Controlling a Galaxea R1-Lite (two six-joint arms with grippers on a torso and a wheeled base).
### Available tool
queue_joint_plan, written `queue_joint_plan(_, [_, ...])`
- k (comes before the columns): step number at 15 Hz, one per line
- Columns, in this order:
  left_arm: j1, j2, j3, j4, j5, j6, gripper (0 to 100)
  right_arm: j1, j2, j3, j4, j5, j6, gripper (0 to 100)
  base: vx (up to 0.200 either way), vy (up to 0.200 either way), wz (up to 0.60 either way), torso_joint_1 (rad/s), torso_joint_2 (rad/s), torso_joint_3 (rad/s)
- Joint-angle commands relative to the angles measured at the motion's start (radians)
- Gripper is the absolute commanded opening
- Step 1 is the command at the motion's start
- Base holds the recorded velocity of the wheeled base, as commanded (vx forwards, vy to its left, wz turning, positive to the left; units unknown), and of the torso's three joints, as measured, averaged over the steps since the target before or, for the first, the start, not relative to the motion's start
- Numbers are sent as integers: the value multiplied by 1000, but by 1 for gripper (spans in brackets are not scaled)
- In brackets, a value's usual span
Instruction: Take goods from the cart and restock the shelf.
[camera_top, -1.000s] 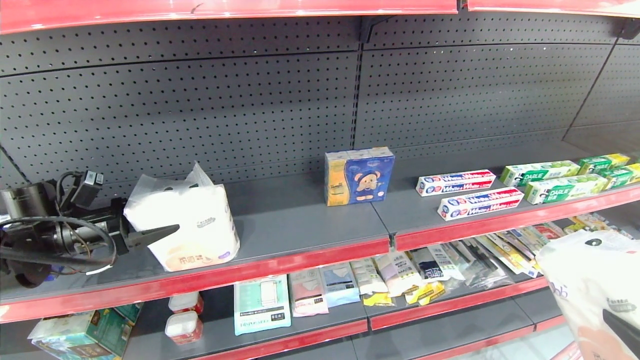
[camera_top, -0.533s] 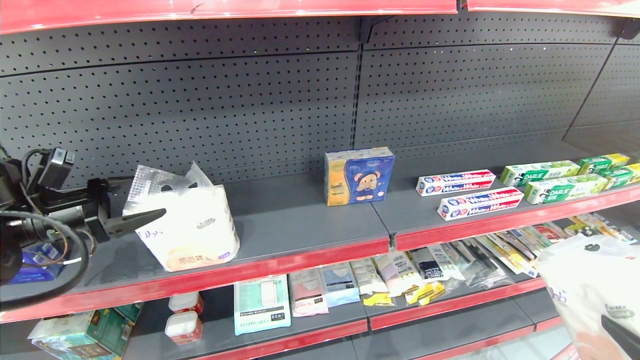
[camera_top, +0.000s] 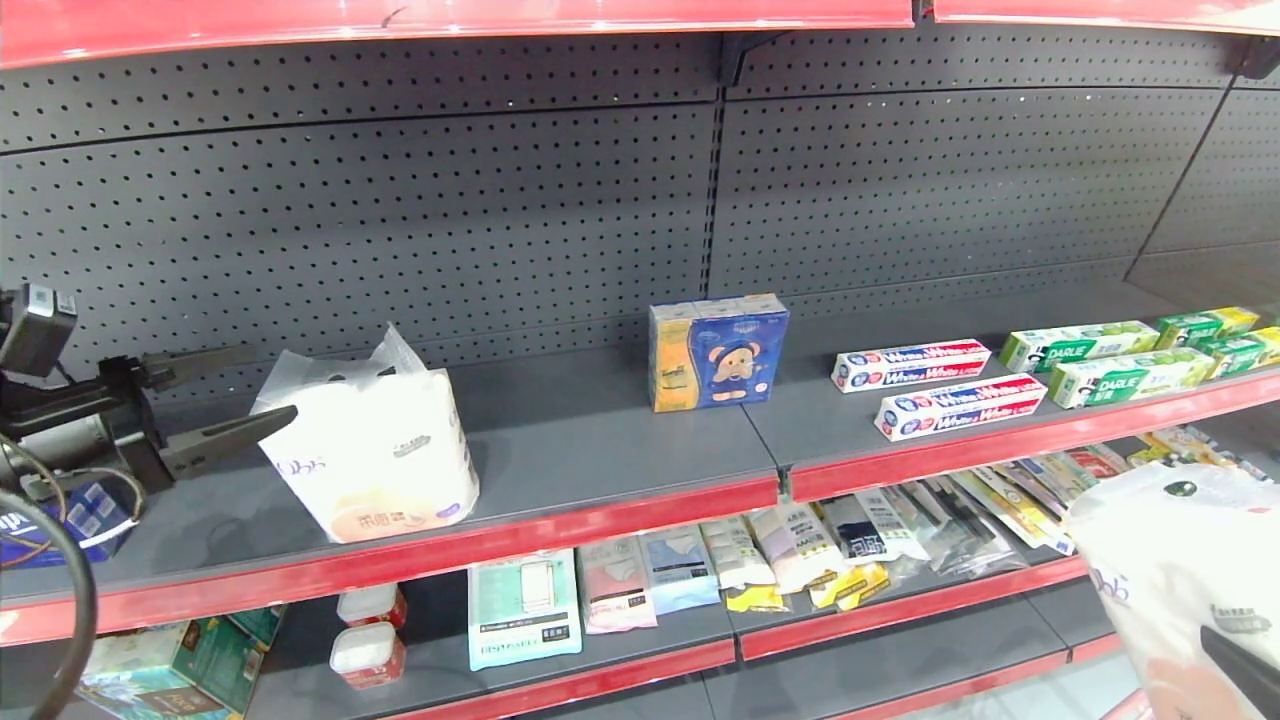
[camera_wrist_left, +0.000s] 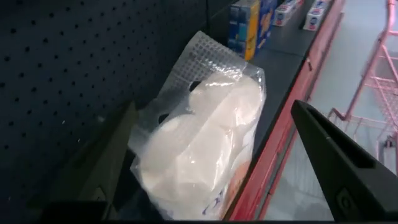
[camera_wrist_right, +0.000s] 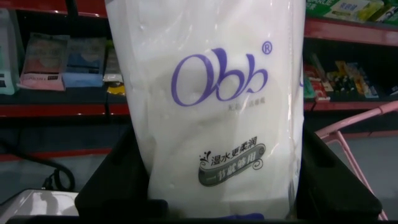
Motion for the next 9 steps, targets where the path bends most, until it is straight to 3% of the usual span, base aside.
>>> queue_joint_plan(1, [32,-28,54,-13,64,-5,100,1,0,-10,-2,1,0,0,0,0,0,0,0,0])
queue_joint_plan(4, [106,-28,89,-69,186,-35,100,1,-1,-16,-5,1,0,0,0,0,0,0,0,0])
queue_joint_plan(5, [124,-25,86,-97,347,-103,100,1,-11,-19,-5,3,0,0,0,0,0,0,0,0])
queue_joint_plan(7, [96,-38,103,-197,621,-259,100,1,-18,-16,-5,3,3,0,0,0,0,0,0,0])
queue_joint_plan(9, [67,-93,129,-226,773,-341,100,1,-26,-16,-5,12,20,0,0,0,0,0,0,0])
